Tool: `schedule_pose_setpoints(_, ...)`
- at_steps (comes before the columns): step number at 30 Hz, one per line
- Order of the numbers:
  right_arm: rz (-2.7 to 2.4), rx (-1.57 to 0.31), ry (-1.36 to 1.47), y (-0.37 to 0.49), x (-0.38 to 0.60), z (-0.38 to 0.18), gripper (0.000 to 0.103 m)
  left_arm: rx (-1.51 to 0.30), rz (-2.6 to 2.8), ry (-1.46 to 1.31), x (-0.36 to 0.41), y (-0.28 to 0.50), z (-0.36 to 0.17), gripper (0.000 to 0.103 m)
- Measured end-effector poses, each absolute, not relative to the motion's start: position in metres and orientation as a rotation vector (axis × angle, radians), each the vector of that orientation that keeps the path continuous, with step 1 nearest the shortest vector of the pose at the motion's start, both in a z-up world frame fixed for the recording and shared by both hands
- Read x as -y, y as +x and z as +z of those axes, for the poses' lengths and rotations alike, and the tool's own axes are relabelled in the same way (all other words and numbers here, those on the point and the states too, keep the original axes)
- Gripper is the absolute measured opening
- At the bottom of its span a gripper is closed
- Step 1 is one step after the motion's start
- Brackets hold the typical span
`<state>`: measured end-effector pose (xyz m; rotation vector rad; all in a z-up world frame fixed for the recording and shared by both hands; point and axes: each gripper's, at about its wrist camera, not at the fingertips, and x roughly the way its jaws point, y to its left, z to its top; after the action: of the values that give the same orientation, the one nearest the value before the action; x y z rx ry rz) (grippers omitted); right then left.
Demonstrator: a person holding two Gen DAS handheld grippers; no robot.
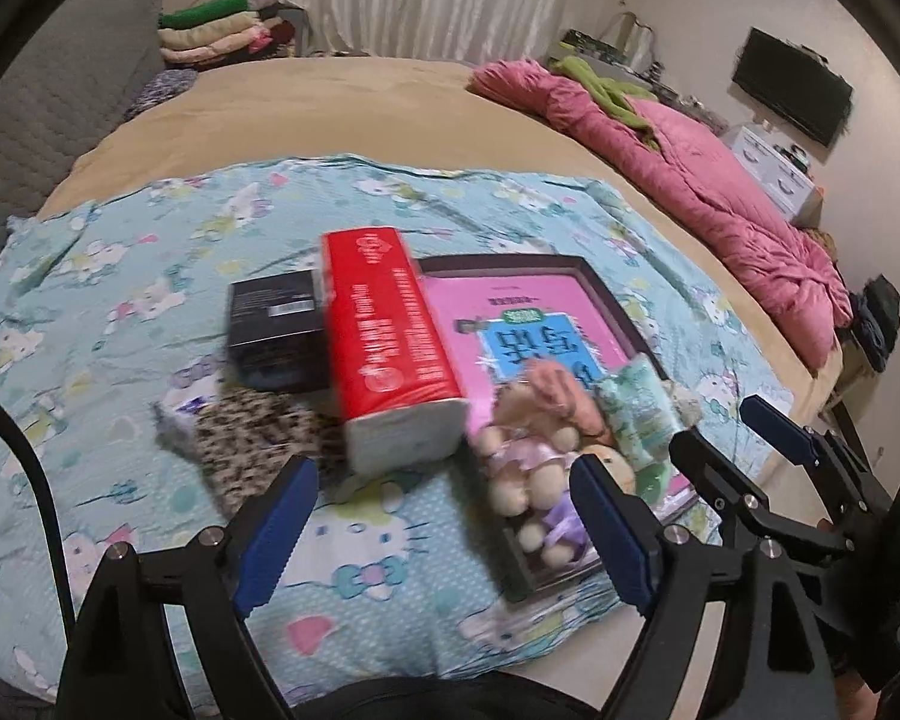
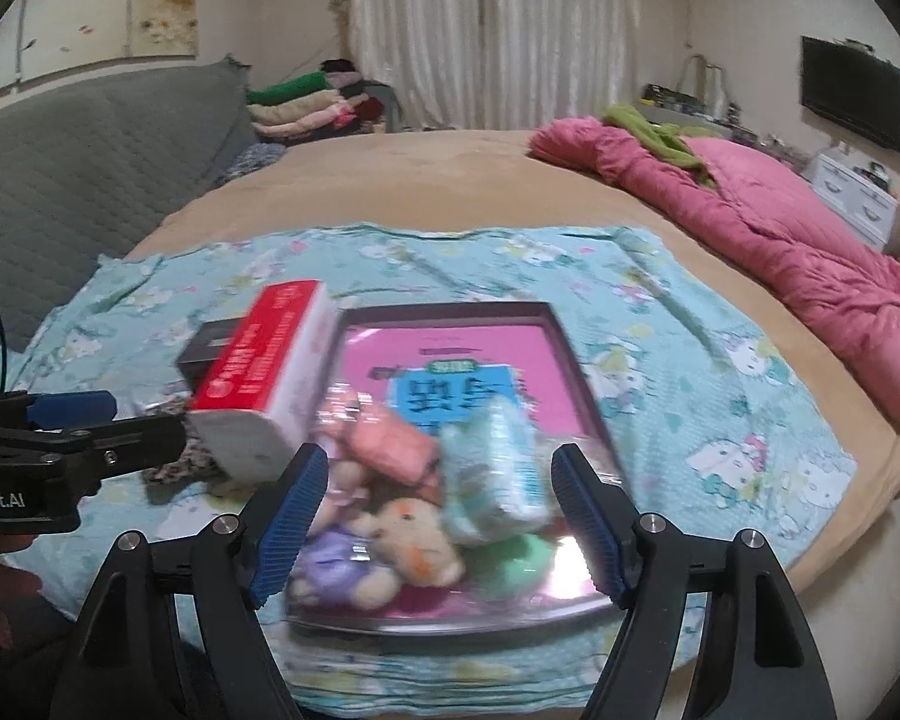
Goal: Organize soft objects
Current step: 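Withdraw both open tools from the tray toward the remaining items, then grasp the white-purple sachet with left tool while right grasps leopard-print cloth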
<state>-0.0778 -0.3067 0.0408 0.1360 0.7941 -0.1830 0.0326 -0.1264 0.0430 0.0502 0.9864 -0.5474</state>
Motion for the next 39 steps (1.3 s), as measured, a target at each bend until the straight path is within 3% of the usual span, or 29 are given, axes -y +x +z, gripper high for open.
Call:
schedule_pose_setpoints(20,0.124,-0.834,-0.030,-0.030,0.162,0.040,0.078,-1.013,-0.296,-0.173,-0.035,0.082,0.024,0.086)
schedule_pose_setpoints(39,0.246,-0.925,-0.334,0.021,0.082,-0.043,0.078,-1.190,-0.296,-0.293,-0.041,0.160,-0.067,0.086)
